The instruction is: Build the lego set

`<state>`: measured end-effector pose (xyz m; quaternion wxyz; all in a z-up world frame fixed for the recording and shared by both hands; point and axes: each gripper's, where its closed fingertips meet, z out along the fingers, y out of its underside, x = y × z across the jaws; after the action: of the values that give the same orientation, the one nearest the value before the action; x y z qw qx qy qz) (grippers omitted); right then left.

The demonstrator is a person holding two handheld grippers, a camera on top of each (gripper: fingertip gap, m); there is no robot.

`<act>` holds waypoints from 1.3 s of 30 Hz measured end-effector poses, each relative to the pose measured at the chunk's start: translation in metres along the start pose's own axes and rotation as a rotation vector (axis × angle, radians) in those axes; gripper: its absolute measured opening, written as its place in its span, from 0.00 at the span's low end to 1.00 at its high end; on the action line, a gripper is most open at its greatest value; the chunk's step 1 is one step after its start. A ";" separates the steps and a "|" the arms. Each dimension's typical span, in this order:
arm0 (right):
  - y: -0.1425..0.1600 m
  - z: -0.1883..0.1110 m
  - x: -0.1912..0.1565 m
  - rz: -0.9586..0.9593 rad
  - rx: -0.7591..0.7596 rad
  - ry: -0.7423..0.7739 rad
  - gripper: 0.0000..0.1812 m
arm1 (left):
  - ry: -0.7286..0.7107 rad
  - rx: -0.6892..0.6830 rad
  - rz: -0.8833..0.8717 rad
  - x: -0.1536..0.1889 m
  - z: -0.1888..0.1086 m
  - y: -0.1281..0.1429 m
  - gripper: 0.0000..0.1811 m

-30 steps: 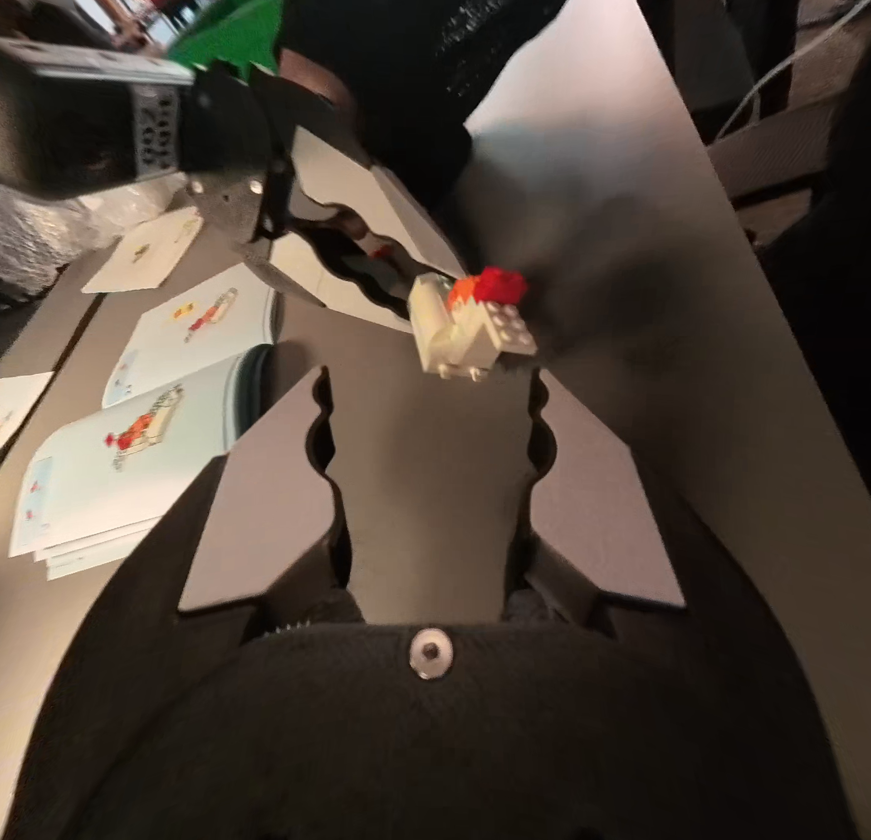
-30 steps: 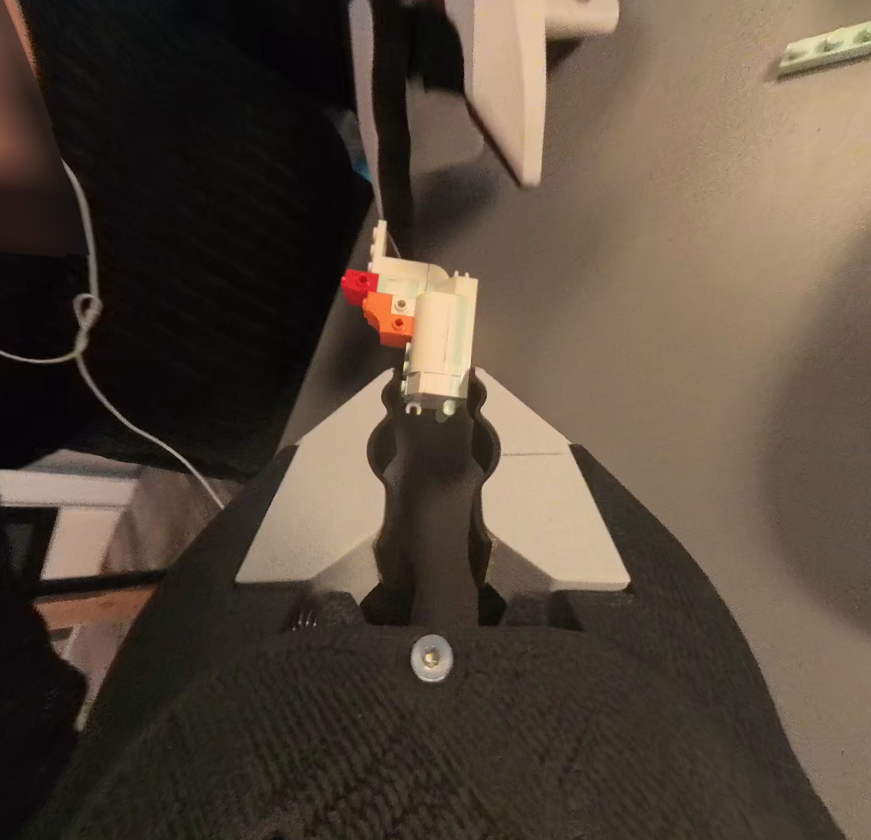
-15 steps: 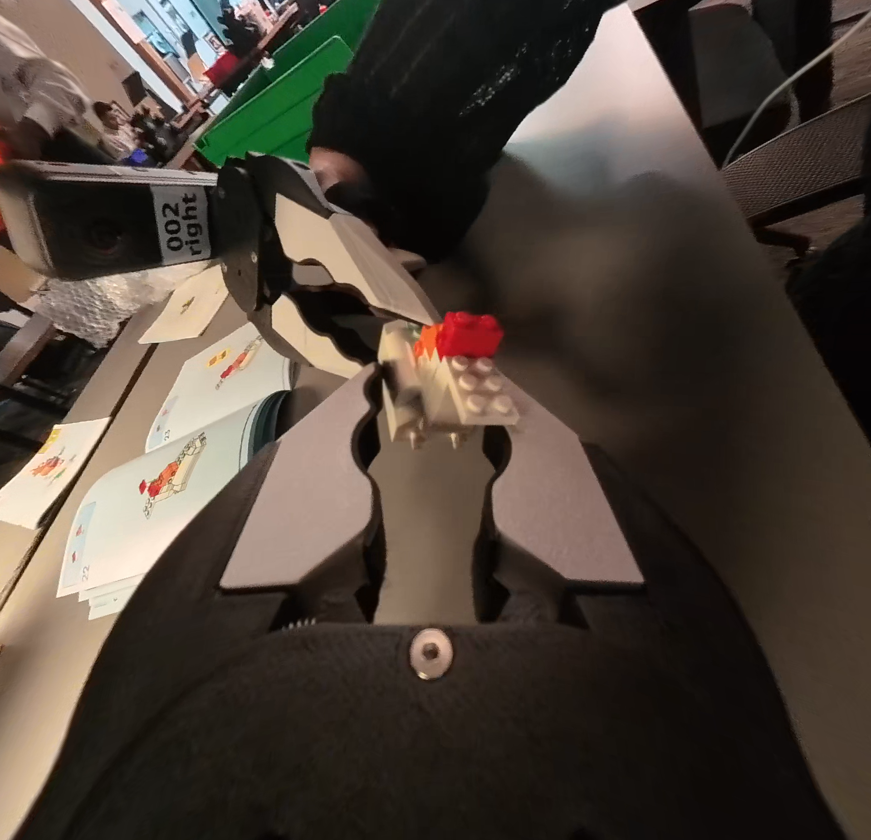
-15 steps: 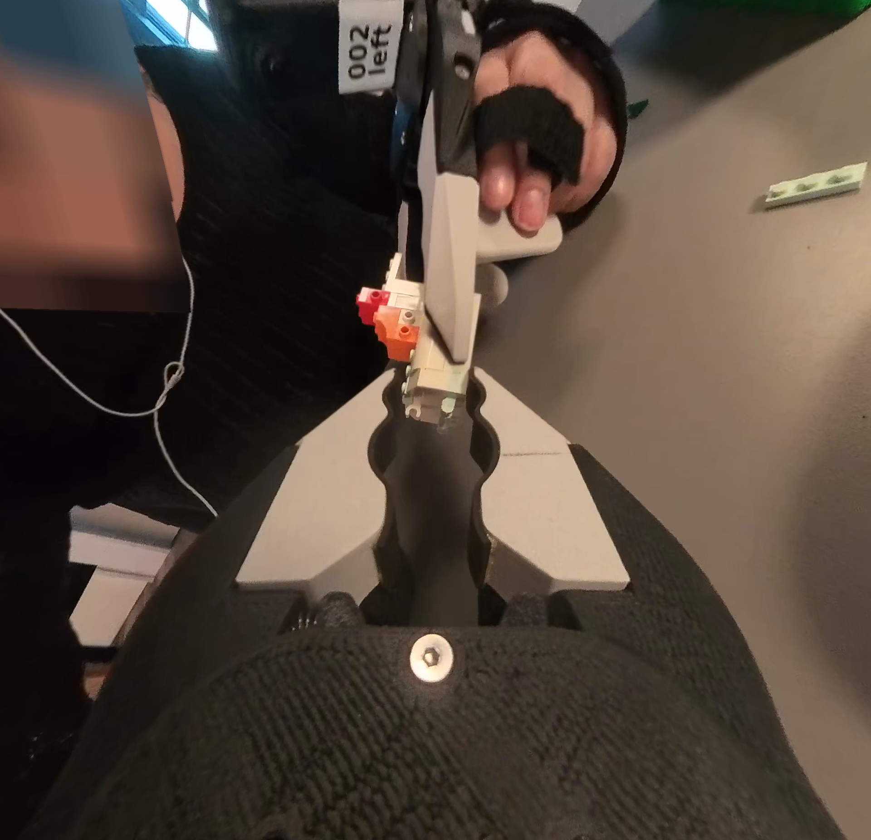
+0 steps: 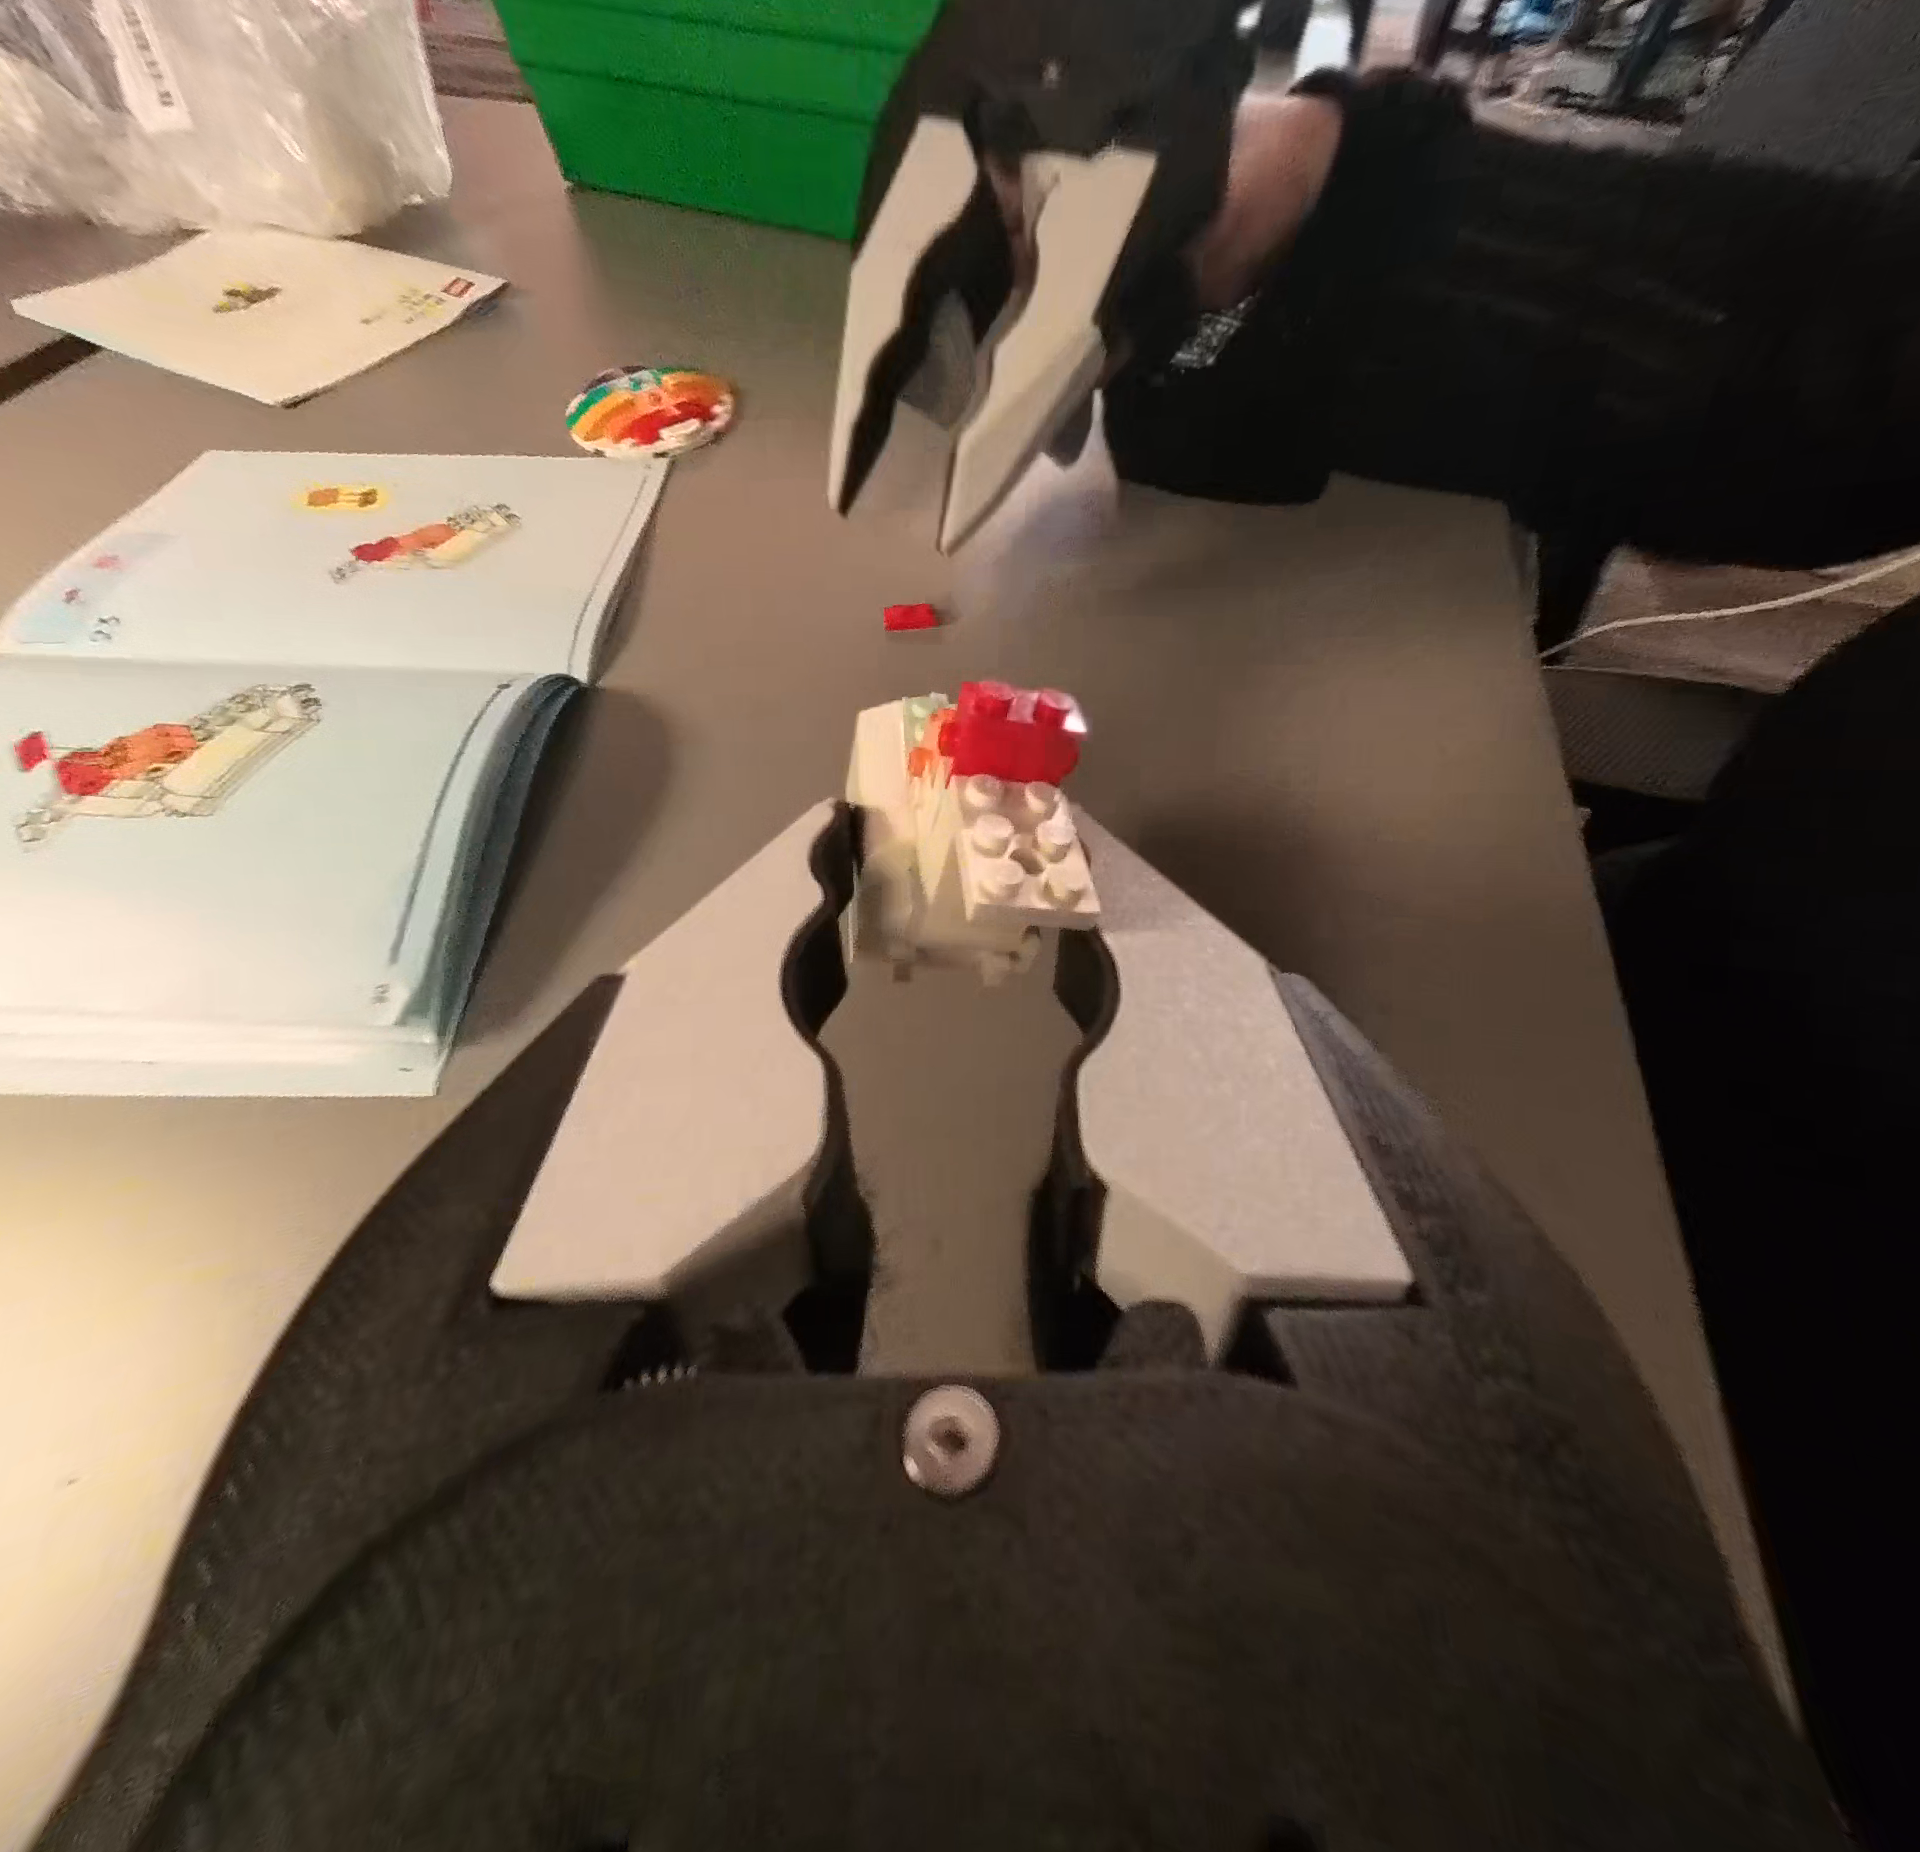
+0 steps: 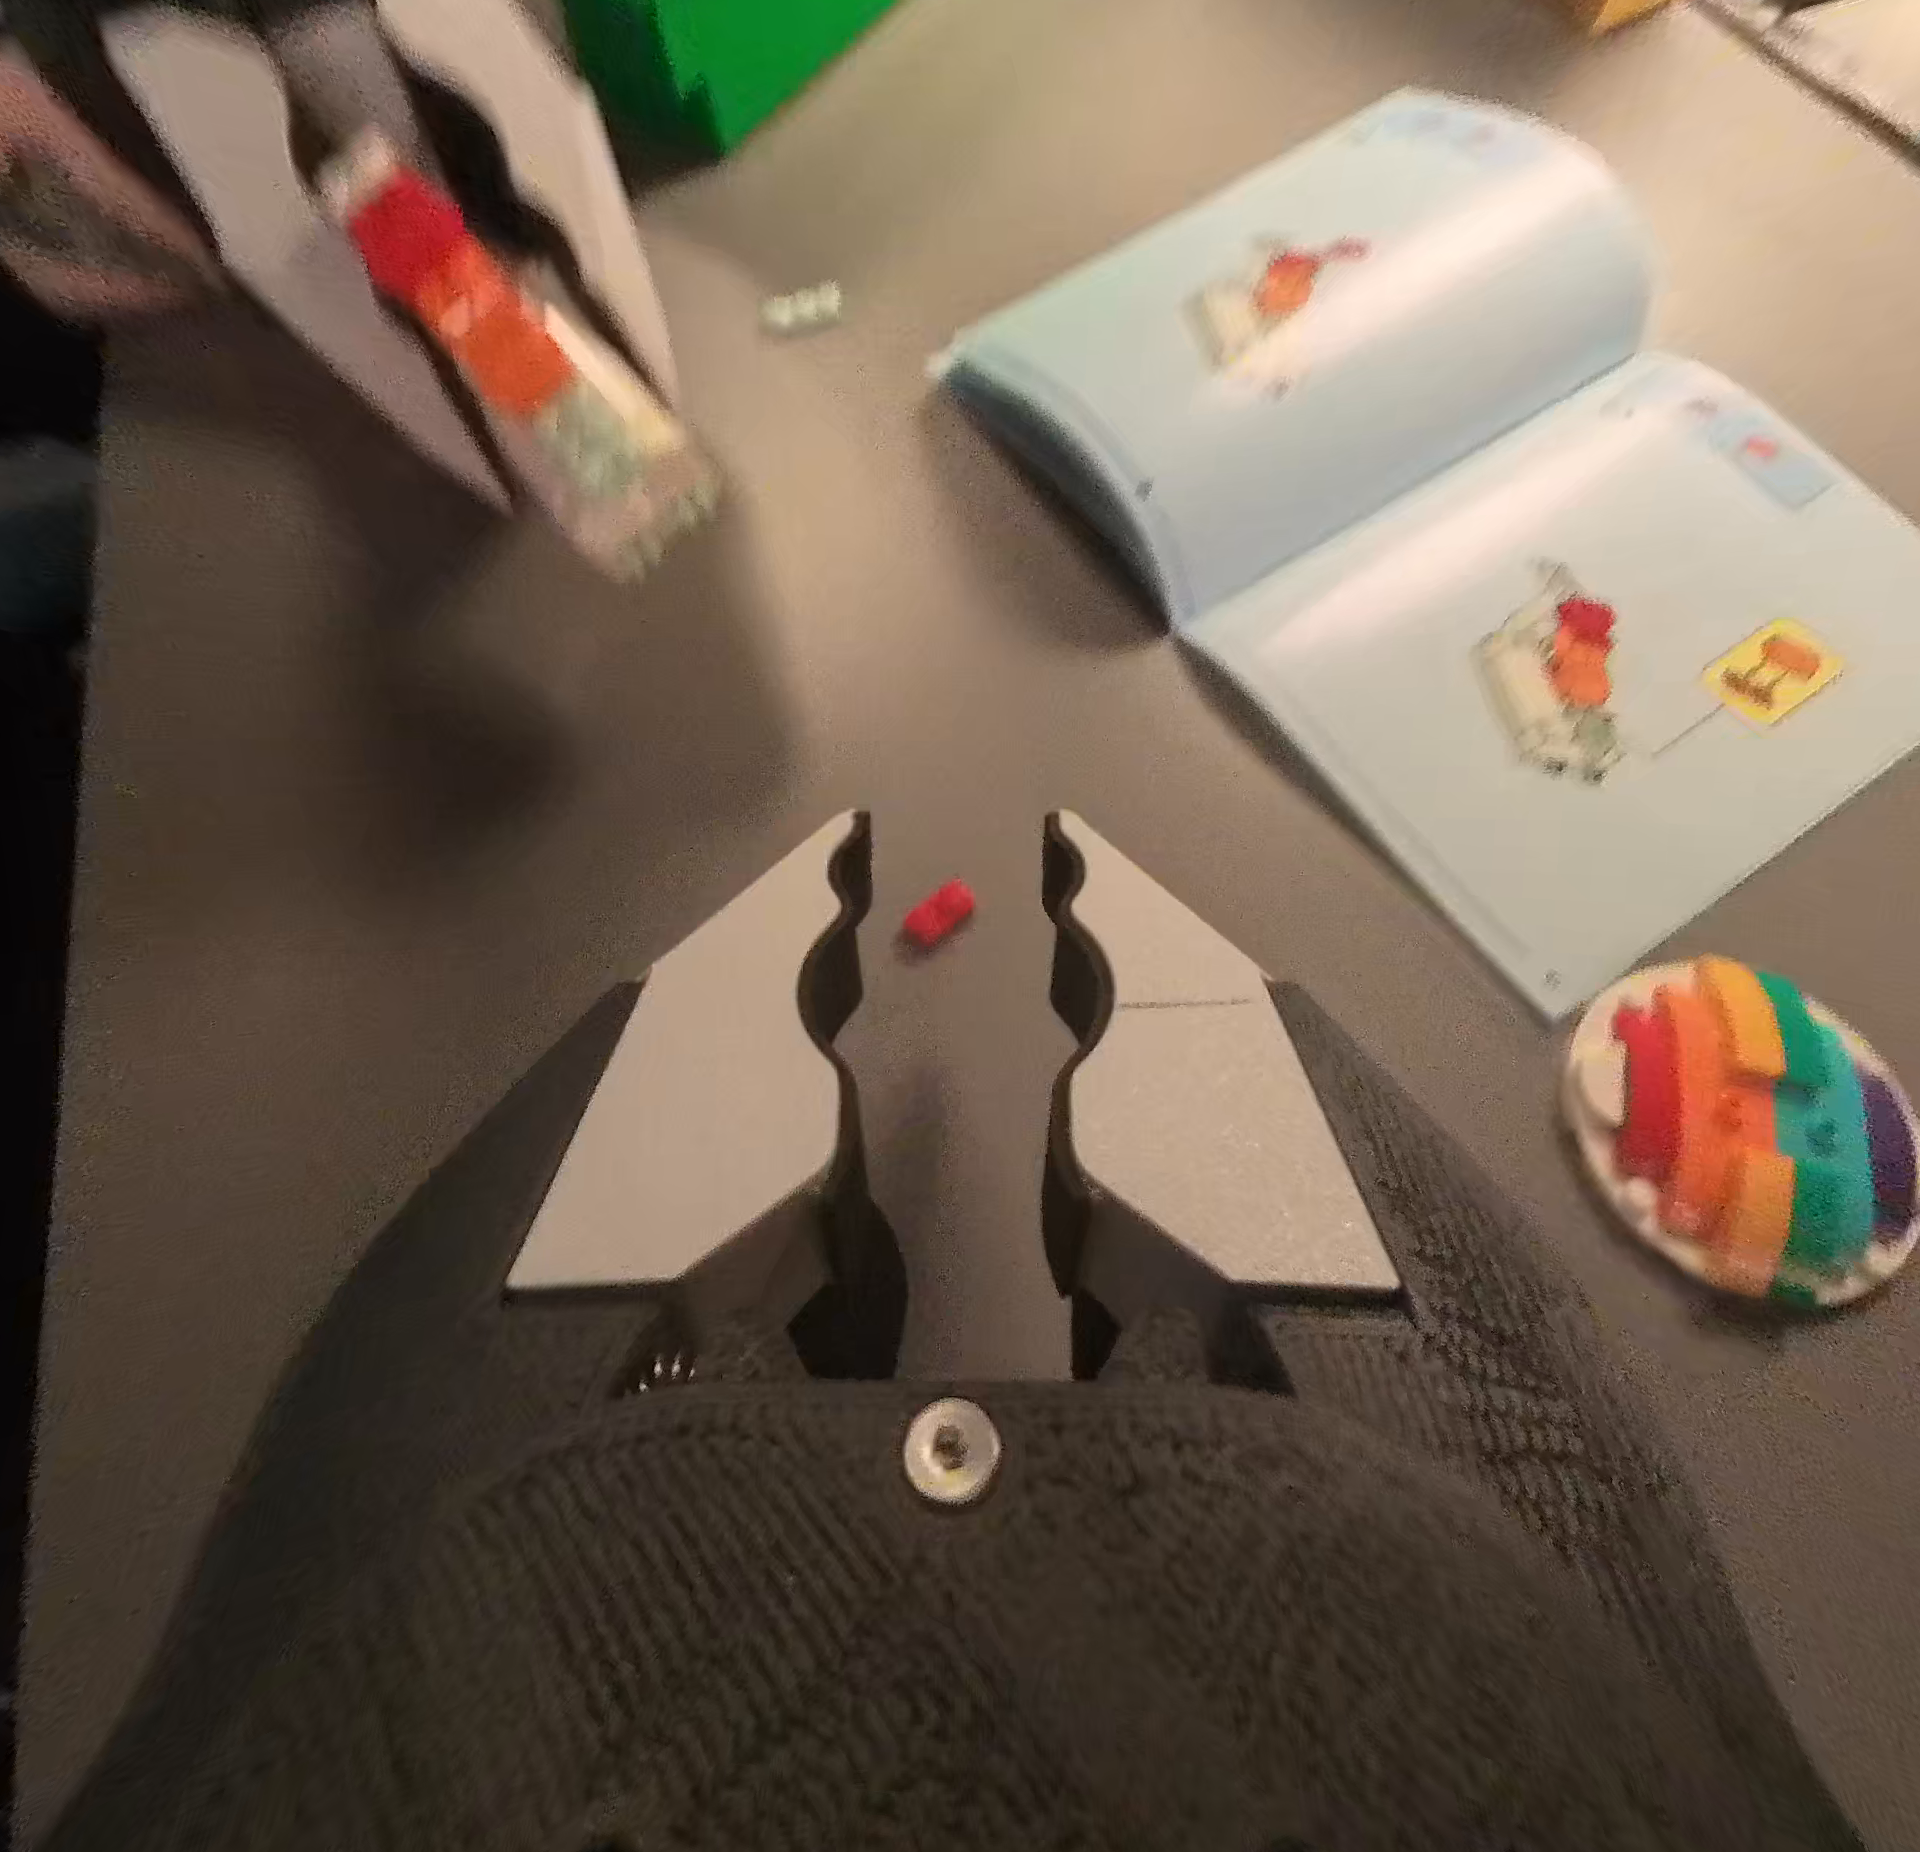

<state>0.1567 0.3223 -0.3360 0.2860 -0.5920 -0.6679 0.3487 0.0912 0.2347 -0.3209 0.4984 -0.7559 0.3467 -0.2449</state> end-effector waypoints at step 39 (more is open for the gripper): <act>0.018 0.018 -0.006 -0.185 -0.082 -0.349 0.08 | 0.235 -0.070 -0.008 0.033 0.004 0.008 0.20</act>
<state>0.1538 0.3155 -0.3613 0.1723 -0.4700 -0.7725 0.3907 0.1127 0.2093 -0.3294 0.4265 -0.7403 0.4082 -0.3215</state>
